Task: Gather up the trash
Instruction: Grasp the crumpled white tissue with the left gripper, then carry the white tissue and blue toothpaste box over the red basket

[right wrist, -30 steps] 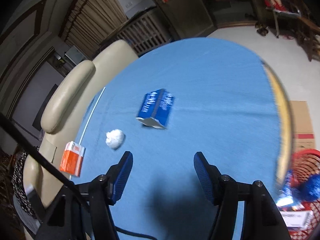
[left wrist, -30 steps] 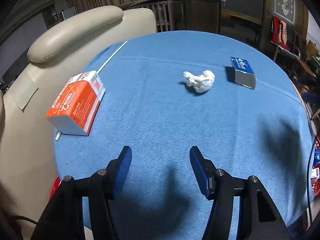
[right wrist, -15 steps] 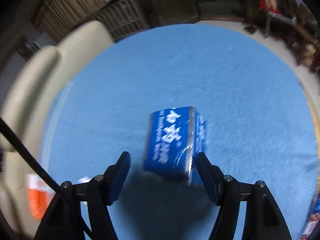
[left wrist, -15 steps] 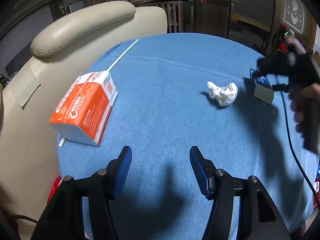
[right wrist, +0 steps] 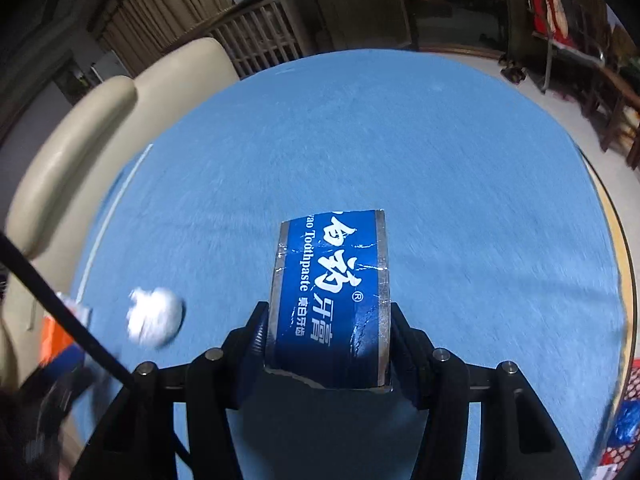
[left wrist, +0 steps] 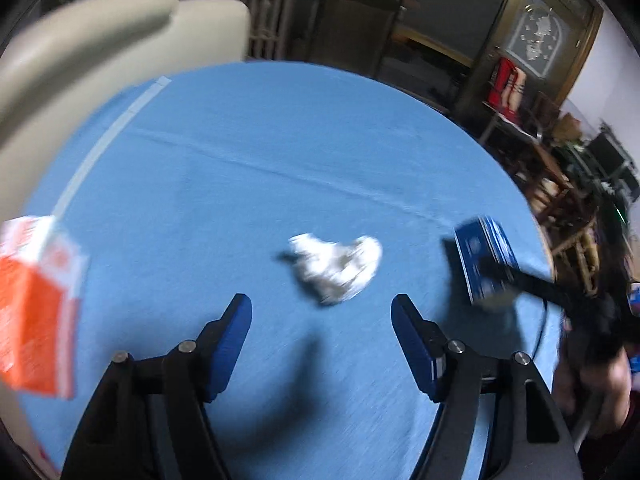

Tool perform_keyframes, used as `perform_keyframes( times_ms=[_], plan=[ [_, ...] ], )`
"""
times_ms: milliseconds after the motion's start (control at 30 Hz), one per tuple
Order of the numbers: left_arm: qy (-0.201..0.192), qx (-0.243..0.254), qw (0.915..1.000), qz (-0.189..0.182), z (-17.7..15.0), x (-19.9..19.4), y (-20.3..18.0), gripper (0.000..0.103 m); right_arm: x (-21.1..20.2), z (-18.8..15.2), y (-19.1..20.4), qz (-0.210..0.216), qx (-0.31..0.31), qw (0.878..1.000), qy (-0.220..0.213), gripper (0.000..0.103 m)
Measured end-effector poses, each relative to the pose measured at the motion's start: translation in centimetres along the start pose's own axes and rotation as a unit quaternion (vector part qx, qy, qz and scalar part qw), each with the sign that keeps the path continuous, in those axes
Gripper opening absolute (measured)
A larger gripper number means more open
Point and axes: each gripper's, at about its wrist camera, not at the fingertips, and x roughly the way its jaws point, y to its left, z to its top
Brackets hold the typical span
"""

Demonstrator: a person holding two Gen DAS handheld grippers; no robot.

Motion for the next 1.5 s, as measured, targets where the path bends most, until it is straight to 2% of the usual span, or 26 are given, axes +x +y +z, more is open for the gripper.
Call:
perform_keyframes(
  times_ms=[67,200,267,300,433,667,767,933,1067,1200,1500],
  plan=[
    [0.025,-0.016,0.9996,-0.007,1.3,2.3,0.1,0.073,-1.3,-1.4,-1.0,0.01,-0.001,1.0,0.0,0.059],
    [0.031,-0.038,0.9985,-0.022,2.2,4.7,0.7,0.073,-4.0,-3.9,-2.8,0.017,-0.003,1.0,-0.013,0.059],
    [0.033,-0.046,0.9979,-0.032,2.2,5.4,0.6,0.061,-4.6,-4.6,-3.3,0.021,0.001,1.0,-0.021,0.059],
    [0.037,-0.052,0.9972,-0.038,2.1,5.8,0.5,0.045,-5.0,-4.9,-3.4,0.021,0.0,0.999,-0.025,0.059],
    [0.016,-0.059,0.9979,-0.025,0.9,4.7,-0.1,0.04,-6.5,-6.4,-3.5,0.037,-0.008,0.999,-0.035,0.059],
    [-0.027,-0.015,0.9984,0.047,-3.3,-0.9,-3.7,0.04,-7.5,-8.8,-3.3,0.053,-0.024,0.998,-0.035,0.059],
    [-0.038,0.009,0.9955,0.087,-5.4,-3.3,-5.2,0.04,-8.3,-10.2,-3.6,0.059,-0.035,0.997,-0.033,0.06],
    [-0.042,0.027,0.9902,0.131,-8.4,-5.5,-6.9,0.041,-9.4,-12.5,-3.8,0.057,-0.061,0.996,-0.019,0.06],
    [-0.028,0.034,0.9882,0.146,-11.1,-6.2,-7.5,0.041,-9.9,-14.0,-3.2,0.044,-0.084,0.995,-0.016,0.062],
    [-0.009,0.036,0.9885,0.147,-12.9,-5.9,-7.6,0.041,-9.5,-14.6,-3.2,0.033,-0.086,0.996,-0.001,0.062],
    [0.018,0.043,0.9888,0.142,-14.0,-4.5,-7.6,0.047,-9.1,-14.7,-2.3,0.015,-0.085,0.996,0.014,0.066]
  ],
)
